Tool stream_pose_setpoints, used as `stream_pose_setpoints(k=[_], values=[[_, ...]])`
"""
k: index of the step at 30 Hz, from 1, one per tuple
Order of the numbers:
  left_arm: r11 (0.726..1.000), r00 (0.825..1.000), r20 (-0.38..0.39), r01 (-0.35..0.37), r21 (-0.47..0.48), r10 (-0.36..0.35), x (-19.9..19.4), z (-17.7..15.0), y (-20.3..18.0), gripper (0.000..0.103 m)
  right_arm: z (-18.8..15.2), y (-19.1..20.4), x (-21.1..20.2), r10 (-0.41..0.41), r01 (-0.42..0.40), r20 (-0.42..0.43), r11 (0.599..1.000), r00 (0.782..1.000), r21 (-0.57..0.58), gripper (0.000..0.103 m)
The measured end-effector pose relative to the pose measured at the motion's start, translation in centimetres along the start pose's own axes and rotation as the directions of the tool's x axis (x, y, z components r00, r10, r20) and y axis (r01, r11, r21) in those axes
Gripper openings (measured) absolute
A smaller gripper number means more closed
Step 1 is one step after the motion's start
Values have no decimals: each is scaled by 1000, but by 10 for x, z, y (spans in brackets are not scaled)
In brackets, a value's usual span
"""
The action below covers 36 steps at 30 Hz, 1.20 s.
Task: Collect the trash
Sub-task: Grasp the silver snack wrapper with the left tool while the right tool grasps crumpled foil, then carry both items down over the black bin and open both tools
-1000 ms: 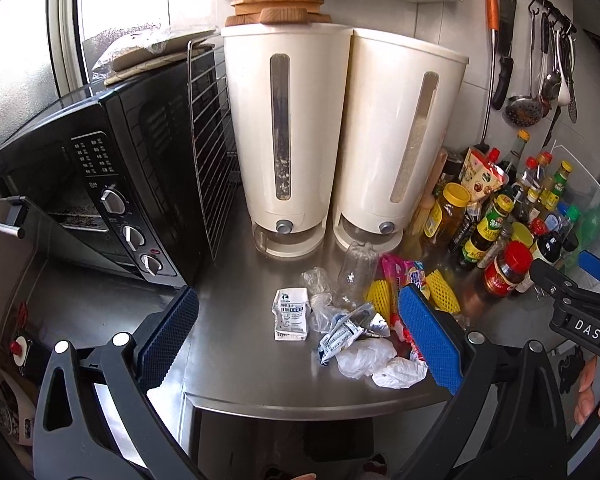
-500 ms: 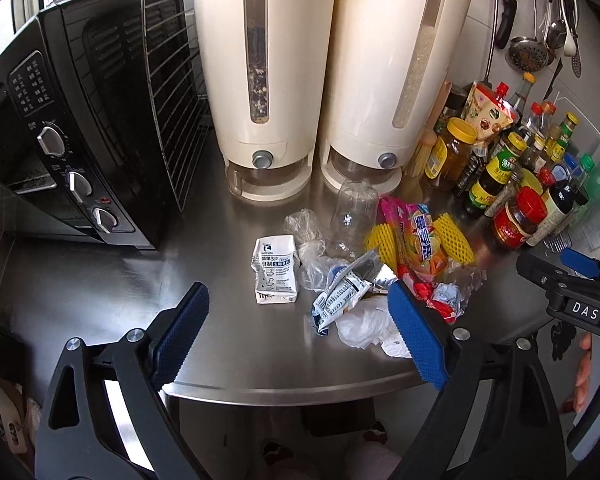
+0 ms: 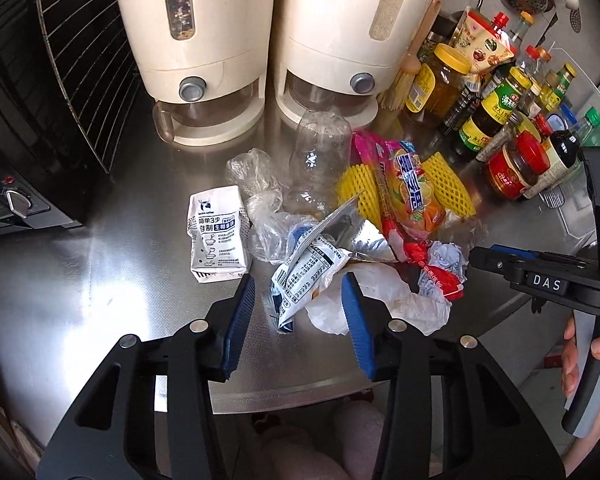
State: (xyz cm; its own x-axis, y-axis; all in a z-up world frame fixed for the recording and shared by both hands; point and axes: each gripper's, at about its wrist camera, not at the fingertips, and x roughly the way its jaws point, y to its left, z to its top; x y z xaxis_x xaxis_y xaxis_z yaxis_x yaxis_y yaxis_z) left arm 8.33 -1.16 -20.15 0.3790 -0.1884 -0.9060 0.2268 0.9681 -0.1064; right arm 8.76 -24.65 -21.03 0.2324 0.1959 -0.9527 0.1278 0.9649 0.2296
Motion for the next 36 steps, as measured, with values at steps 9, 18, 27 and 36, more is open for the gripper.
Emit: stream_pose_setpoints(k=[9,18,27,36], values=[[999,999,-54,-2,35,4,21,0,-4,41,6,7,12,37,-36,-28,999,999,24,40],[999,995,-100,11,44,-6,47,2,-7,40,10,10,30,24,-23,-65,999,998,30,40],[999,991,-129,37,29,-33,63,1,-5,30,4,2,46,-6,10,-91,999,996,47,50],[999,993,-108,42,31,-38,53,6,-5,13,-3,7,40,4,-2,-52,999,999,35,42]])
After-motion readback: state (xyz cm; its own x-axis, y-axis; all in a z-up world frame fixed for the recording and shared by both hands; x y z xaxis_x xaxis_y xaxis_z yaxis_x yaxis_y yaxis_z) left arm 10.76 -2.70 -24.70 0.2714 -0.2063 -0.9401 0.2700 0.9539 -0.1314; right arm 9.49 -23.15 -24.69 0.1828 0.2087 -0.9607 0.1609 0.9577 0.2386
